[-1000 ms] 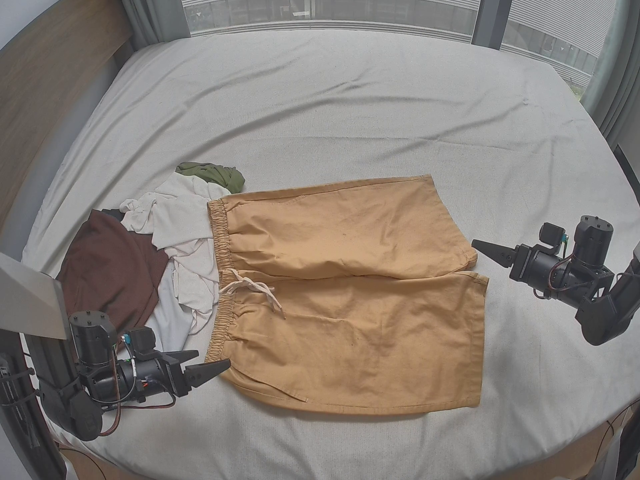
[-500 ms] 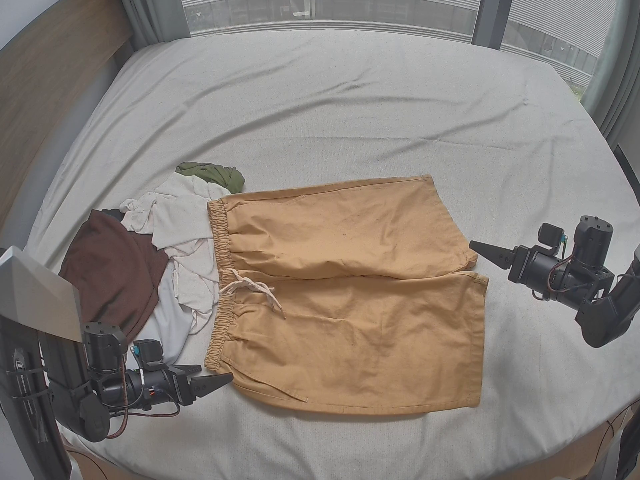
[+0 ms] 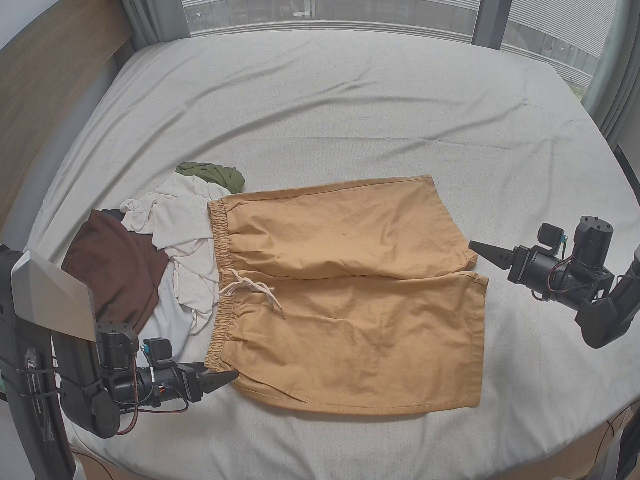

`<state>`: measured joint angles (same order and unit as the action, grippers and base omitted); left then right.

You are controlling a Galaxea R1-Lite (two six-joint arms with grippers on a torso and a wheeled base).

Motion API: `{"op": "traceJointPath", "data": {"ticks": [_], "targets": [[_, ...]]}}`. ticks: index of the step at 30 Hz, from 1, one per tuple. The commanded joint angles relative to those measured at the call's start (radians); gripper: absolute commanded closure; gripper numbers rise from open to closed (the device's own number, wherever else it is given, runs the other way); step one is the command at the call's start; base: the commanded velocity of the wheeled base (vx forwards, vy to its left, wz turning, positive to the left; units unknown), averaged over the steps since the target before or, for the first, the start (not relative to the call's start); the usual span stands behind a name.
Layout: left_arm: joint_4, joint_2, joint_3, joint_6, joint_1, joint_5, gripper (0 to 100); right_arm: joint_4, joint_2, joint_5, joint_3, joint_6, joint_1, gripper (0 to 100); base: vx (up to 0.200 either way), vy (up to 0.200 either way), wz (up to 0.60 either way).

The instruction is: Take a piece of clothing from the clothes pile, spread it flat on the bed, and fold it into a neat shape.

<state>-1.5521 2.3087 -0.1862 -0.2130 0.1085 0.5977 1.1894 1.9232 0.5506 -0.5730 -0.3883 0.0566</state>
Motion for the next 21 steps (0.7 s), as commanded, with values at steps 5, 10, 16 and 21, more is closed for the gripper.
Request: {"op": "traceJointPath", "data": {"ticks": [5,10,16,21], "targets": [[0.000,0.008,-0.033,-0.002,-0.006,-0.002,100,0.001,-0.001,0.000,0.021,0.003,0.011,0,0.000,0.000,0.00],[-0.002,-0.017,-0.045,-0.003,-0.029,-0.002,100,-0.008,-0.009,0.002,0.068,0.046,0.026,0,0.000,0.000,0.00],[0.000,-0.077,-0.038,-0.016,-0.044,0.007,100,-0.057,-0.006,0.002,0.134,0.101,0.031,0,0.000,0.000,0.00],[0.000,-0.069,-0.019,-0.008,-0.033,0.008,100,-0.165,-0.010,0.002,0.205,0.184,0.025,0,0.000,0.000,0.00]]}}
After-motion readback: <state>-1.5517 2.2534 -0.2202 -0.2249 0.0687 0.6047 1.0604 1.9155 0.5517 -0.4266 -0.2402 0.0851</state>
